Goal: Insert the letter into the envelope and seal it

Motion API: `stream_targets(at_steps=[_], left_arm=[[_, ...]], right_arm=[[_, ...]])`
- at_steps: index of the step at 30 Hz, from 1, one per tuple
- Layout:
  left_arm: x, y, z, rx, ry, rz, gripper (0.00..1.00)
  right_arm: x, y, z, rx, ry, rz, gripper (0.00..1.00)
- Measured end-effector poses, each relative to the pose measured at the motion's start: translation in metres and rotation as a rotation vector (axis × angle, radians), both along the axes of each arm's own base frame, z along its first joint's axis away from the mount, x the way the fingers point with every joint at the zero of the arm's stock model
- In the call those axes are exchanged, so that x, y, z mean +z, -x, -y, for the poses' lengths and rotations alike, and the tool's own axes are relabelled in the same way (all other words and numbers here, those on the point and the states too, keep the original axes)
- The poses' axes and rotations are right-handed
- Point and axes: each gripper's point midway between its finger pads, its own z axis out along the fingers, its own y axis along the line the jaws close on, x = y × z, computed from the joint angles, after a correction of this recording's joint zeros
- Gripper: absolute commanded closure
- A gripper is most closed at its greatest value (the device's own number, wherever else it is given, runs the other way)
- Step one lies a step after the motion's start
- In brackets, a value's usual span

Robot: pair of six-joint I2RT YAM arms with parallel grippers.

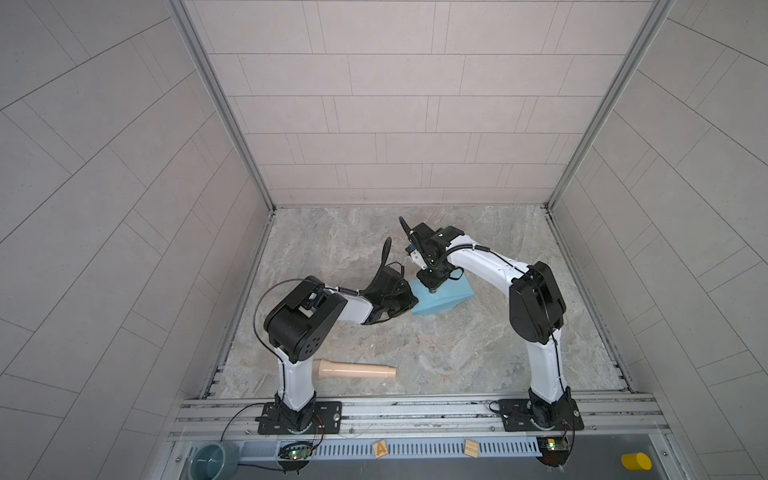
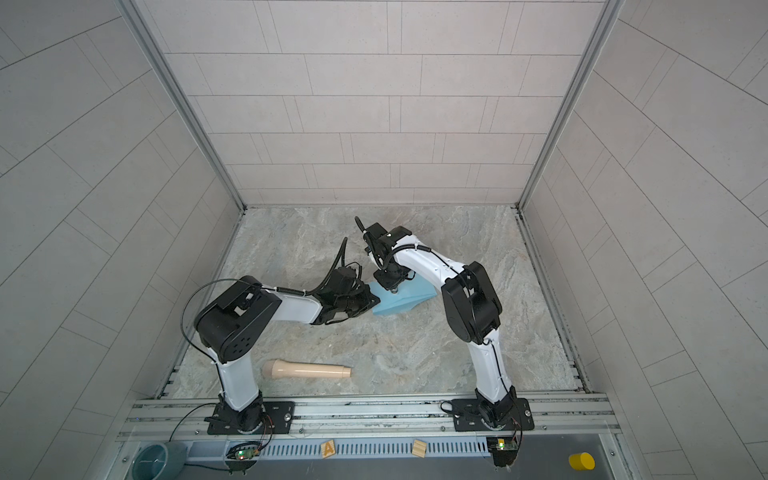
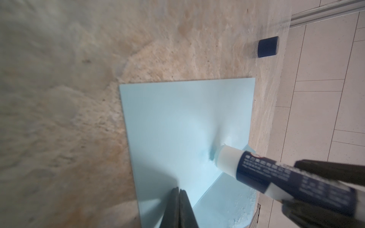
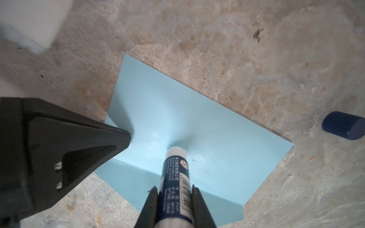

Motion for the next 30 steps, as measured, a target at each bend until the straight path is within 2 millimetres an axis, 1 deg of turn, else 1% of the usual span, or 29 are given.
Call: stream_targets(at_steps=[4, 11, 25, 30], left_arm=[[0.000, 0.000, 0.000, 0.000, 0.000, 0.000, 0.95], [0.000, 0.000, 0.000, 0.002, 0.002, -0.002, 0.95], [0.000, 0.000, 0.000, 0.005, 0.005, -0.003, 0.95], [0.000, 0.000, 0.000, 0.007, 0.008, -0.004, 0.96]], right_arm=[[-0.006, 0.000, 0.004, -0.002, 0.025, -0.005, 1.00], [-0.007, -0.003, 0.010, -0.012, 0.036, 0.000, 1.00], [-0.009, -0.011, 0.056, -0.097, 0.063, -0.004, 1.00], [-0.008, -0.014, 0.065, -0.121, 0.062, -0.004, 1.00]])
